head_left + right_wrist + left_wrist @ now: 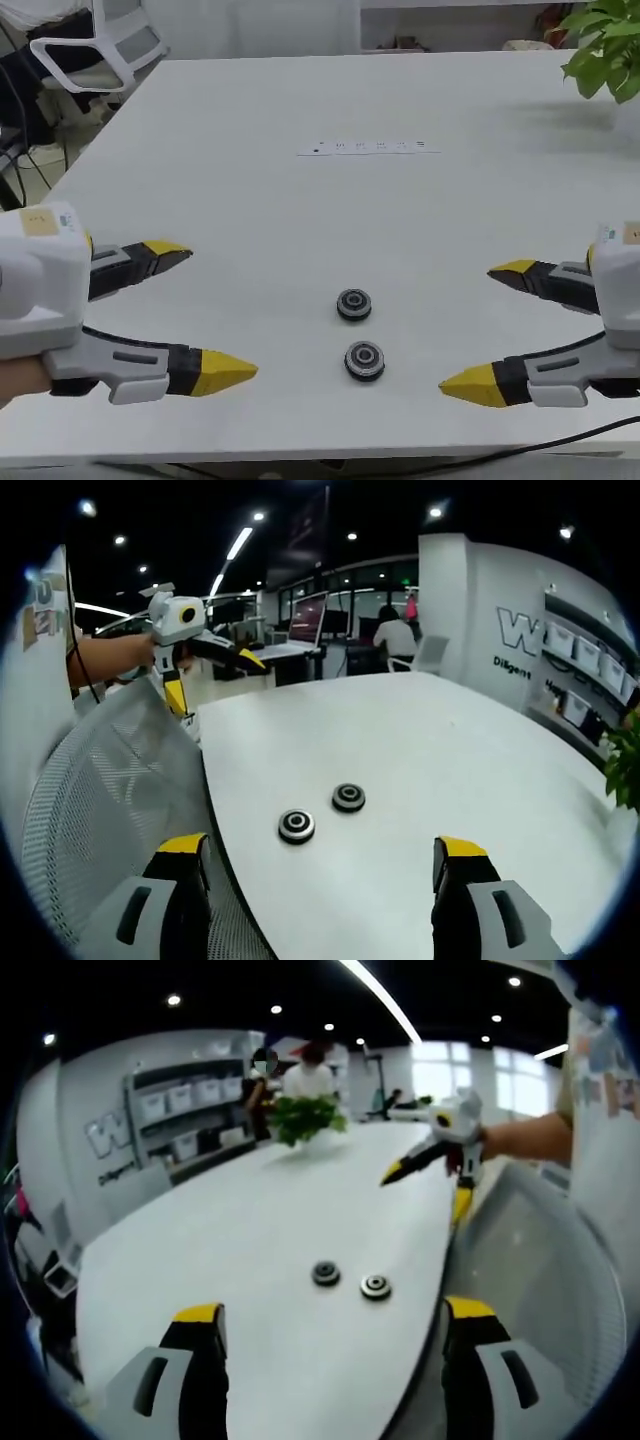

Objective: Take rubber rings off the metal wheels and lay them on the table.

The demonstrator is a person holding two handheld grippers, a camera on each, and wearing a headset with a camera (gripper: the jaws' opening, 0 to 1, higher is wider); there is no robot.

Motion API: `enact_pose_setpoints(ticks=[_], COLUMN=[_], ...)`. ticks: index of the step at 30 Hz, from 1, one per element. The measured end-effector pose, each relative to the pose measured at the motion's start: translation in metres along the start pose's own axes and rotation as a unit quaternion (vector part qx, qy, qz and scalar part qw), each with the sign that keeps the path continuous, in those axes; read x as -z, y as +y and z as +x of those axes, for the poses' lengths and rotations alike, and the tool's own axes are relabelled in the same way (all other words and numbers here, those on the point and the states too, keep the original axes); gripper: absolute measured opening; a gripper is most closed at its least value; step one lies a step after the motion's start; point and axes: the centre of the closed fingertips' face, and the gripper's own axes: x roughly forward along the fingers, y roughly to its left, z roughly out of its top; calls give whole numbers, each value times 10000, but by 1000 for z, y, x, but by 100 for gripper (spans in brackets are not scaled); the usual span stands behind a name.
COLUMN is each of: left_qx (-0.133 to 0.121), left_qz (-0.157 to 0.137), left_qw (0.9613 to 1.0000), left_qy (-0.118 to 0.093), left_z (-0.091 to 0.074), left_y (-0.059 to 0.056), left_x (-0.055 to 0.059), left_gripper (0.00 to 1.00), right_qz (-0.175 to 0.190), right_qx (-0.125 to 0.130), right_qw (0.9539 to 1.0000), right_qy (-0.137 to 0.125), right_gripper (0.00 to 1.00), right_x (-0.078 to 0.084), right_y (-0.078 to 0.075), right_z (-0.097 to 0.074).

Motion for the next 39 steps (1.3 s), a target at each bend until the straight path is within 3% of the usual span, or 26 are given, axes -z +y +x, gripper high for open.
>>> enact_pose_setpoints(ticks=[18, 25, 39], left_qx=[261, 446, 865], left_qz=[174, 178, 291], left_qw=[9995, 9988, 9957], left_qy=[2, -6, 181], left_z=[28, 41, 69], left_y=[6, 1, -15], left_x=[-12, -13, -1], left_gripper=[89, 88, 85], right_qz=[18, -59, -69], right_qx=[-162, -317, -487], right_qw=[9998, 9994, 9988], right_qy=[-152, -100, -1], right_gripper=[89, 89, 87], right_x=[-9, -4, 3], right_y=[-8, -4, -1], right_z=[17, 25, 42])
